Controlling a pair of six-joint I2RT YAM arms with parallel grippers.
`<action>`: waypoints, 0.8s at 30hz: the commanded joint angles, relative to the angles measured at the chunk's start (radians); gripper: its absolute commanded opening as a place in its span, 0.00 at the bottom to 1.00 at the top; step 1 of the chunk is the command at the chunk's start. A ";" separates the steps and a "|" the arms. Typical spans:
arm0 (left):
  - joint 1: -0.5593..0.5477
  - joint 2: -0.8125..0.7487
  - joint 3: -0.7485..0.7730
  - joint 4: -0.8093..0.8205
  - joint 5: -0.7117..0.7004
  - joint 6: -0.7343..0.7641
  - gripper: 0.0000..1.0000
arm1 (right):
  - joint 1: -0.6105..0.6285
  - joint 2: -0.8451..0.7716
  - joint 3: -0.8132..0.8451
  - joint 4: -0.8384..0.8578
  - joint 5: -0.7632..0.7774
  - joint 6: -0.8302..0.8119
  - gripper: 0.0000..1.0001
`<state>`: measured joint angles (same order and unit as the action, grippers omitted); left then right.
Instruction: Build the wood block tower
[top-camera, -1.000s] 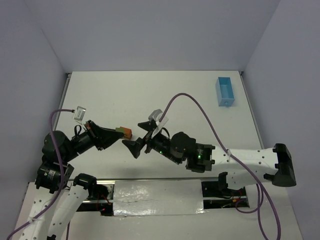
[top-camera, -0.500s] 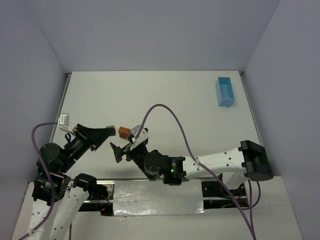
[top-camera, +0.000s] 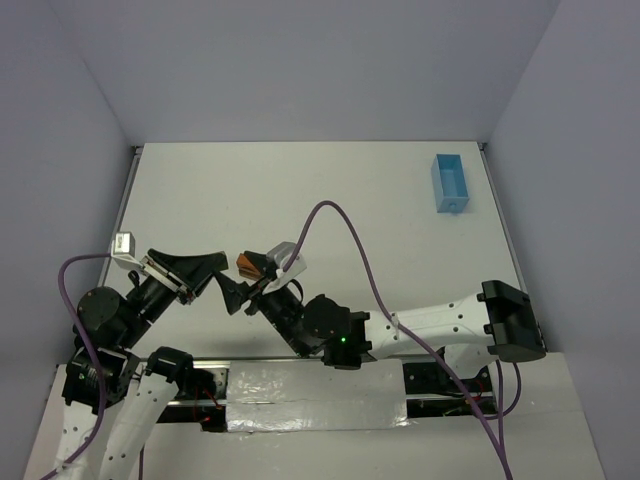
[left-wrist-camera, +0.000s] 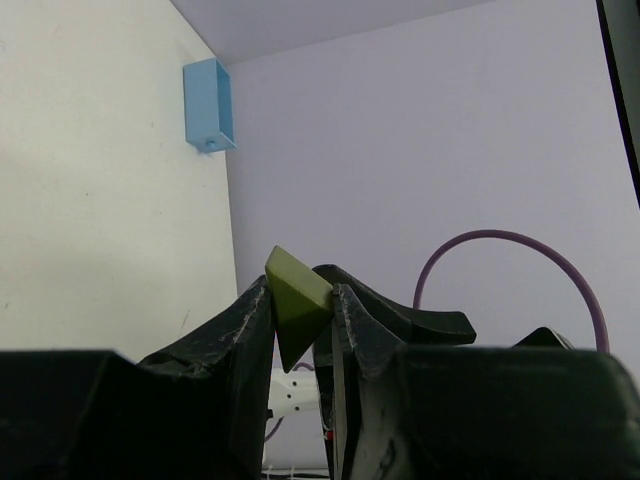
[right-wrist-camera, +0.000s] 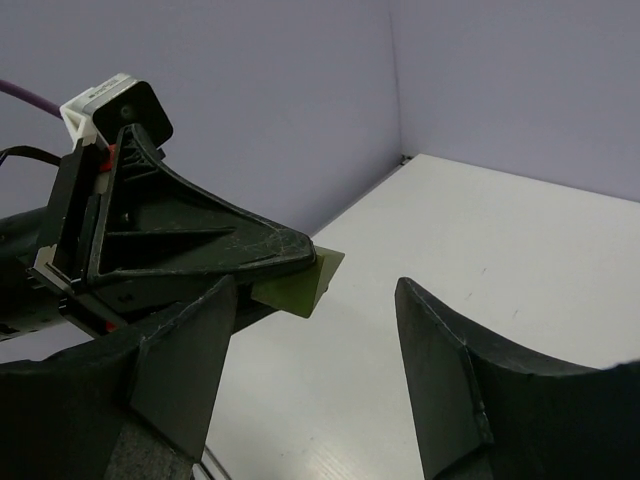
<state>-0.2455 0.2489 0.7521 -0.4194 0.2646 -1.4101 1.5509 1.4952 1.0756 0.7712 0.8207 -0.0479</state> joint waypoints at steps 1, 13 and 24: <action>-0.001 -0.010 0.021 0.045 -0.004 -0.032 0.00 | 0.000 0.010 0.046 0.054 0.001 -0.003 0.74; -0.001 -0.002 0.053 0.031 -0.001 -0.040 0.00 | -0.020 0.057 0.084 0.057 -0.037 -0.010 0.76; -0.001 -0.003 0.043 0.053 0.044 -0.067 0.00 | -0.035 0.111 0.090 0.203 -0.028 -0.084 0.74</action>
<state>-0.2455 0.2493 0.7746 -0.4030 0.2562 -1.4528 1.5307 1.5711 1.1091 0.8448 0.7712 -0.0910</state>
